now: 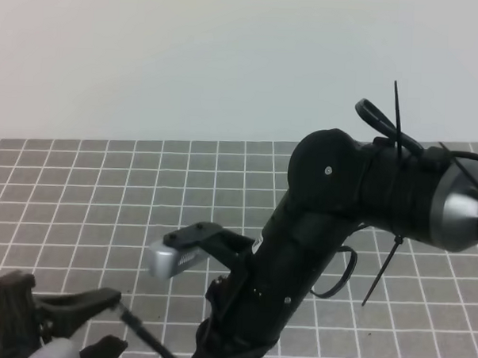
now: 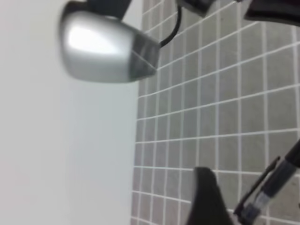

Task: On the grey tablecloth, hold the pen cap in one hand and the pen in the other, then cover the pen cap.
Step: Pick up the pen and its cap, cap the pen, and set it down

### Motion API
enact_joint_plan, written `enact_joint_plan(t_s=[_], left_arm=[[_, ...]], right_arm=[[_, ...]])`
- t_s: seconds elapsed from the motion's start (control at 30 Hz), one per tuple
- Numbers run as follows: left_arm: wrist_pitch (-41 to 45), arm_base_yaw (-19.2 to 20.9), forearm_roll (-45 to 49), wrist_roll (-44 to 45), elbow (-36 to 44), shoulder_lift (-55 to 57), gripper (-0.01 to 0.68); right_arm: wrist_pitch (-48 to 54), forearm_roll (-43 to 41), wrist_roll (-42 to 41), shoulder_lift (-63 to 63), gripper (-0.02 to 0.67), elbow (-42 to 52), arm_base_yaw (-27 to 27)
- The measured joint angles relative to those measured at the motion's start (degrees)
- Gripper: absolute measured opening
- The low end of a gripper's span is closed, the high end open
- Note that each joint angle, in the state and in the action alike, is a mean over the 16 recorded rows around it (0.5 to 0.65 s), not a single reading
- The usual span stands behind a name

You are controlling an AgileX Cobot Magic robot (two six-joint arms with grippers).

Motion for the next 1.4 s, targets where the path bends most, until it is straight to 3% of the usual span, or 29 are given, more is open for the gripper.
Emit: enact_joint_plan(t_s=[0.1,0.2,0.57,0.7,1.17,1.4], left_arm=[[-1.7,-0.1,-0.6,-2.6,0.0,0.0,0.354],[-3.3,-0.1,-1.4,-4.7,0.1,0.0,0.336],[-9.0,-0.1,-10.6,-14.1,0.9,0.0,0.077],[-12.3,-0.1,-15.8,-16.8,1.1,0.0,0.018],[-16.8,-0.1,-25.3,-18.1,1.1,0.0,0.0],[-16.8,-0.1,-25.4,-18.1,1.1,0.0,-0.001]], right_arm=[[-2.1,-1.2,1.7,0.0,-0.004,0.0,-1.5],[-4.6,-2.0,3.8,0.1,-0.004,0.0,-3.8],[-15.3,-4.4,17.5,3.1,-0.003,0.0,-12.5],[-18.4,-5.7,23.7,5.5,-0.003,0.0,-13.7],[-19.5,-8.3,34.1,12.7,0.003,0.0,-13.8],[-17.0,-8.8,34.8,14.2,0.106,0.0,-13.8]])
